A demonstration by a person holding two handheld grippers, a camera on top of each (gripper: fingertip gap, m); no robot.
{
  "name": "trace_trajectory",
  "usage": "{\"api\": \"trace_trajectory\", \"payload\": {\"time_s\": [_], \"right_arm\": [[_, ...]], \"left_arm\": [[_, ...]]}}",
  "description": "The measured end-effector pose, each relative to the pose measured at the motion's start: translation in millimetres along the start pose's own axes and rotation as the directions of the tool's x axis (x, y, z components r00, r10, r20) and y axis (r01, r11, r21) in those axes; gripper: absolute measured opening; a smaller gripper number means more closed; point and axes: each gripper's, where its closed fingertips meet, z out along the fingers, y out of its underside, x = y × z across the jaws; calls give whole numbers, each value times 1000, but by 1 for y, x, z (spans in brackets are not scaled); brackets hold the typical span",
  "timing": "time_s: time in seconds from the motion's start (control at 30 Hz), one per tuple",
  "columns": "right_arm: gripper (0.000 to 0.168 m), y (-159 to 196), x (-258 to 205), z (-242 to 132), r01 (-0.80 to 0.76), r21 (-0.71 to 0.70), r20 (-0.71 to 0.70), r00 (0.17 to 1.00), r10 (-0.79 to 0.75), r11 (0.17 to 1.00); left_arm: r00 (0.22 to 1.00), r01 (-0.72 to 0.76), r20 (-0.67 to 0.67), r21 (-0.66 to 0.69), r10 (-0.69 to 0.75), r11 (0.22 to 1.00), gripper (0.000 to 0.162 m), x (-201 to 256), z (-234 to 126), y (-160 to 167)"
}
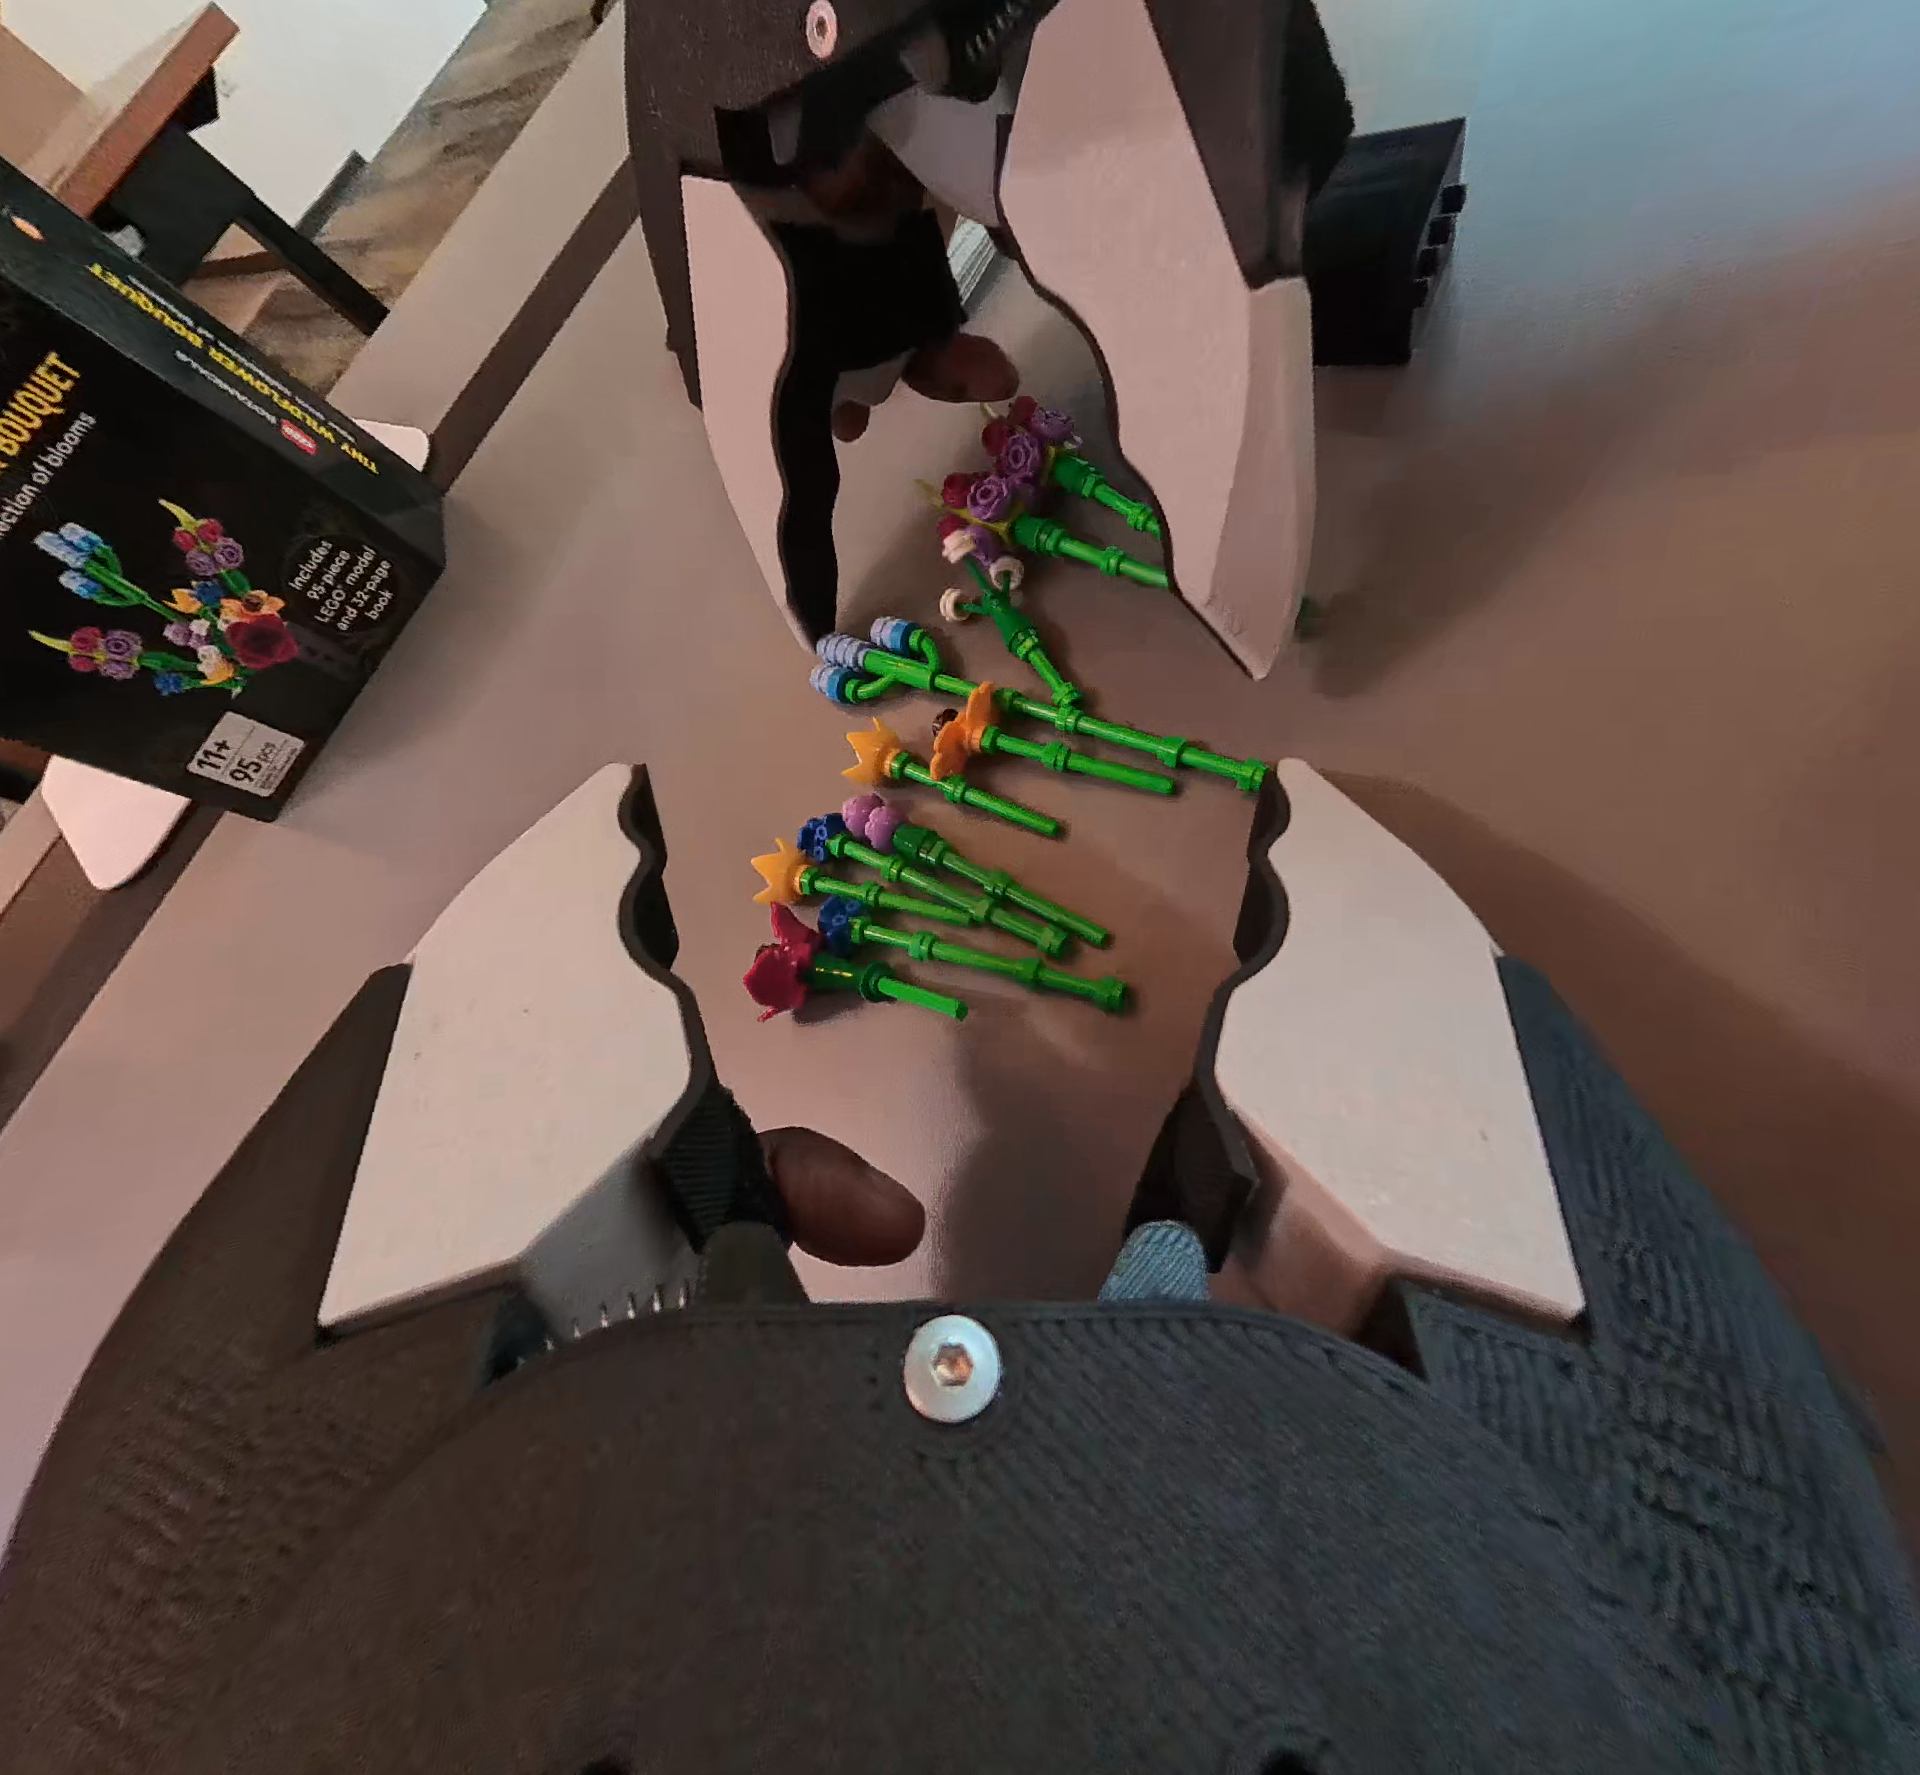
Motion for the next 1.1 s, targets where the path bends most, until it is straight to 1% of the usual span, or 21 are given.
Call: {"api": "trace_trajectory", "payload": {"time_s": [0.1,0.2,0.27,0.3,0.33,0.37,0.4,0.43,0.5,0.53,0.6,0.73,0.83,0.97,1.03,1.1], "right_arm": [[103,1,3,-1,17,-17,-17,1000,-17,1000],[98,1,5,-5,20,-6,-26,999,-21,1000],[100,2,9,-11,14,3,-65,998,-14,1000],[93,1,13,-16,6,20,-99,995,-4,1000],[75,0,16,-22,-11,31,-136,991,15,999],[64,0,17,-26,-33,30,-160,986,37,999],[57,1,16,-29,-53,20,-173,983,55,998],[46,2,15,-31,-71,1,-198,978,69,998],[37,8,14,-32,-138,-64,-275,955,115,988],[31,10,10,-32,-160,-91,-291,948,127,983],[23,8,6,-29,-158,-105,-320,940,117,982],[20,8,16,-27,-160,-125,-353,929,107,979],[23,11,22,-25,-166,-151,-331,937,108,974],[26,2,20,-26,-134,-131,-291,952,92,982],[27,3,20,-25,-118,-152,-276,958,73,981],[27,6,21,-23,-138,-176,-256,962,90,975]], "left_arm": [[1000,10,-2,-6,-10,1000,107,0,3,-1],[1000,-11,-7,6,11,1000,103,2,2,-2],[1000,-20,-20,21,21,1000,102,5,-1,-4],[1000,-15,-21,24,15,1000,102,5,-2,-3],[1000,-6,-21,26,6,1000,101,5,-4,-3],[1000,7,-19,31,-6,1000,101,4,-6,-3],[1000,20,-17,37,-20,999,100,3,-7,-3],[999,33,-17,43,-32,999,99,2,-8,-4],[998,53,-19,47,-52,997,99,0,-10,-4],[998,61,-18,48,-60,997,98,-1,-11,-3],[996,82,-21,44,-81,996,97,-2,-11,-2],[993,120,-24,41,-119,992,97,-4,-13,-2],[993,119,-19,44,-118,992,96,-5,-15,-2],[993,118,-26,38,-117,992,95,-5,-15,0],[992,120,-32,32,-119,992,94,-5,-14,2],[992,120,-35,29,-119,992,94,-5,-14,3]]}}
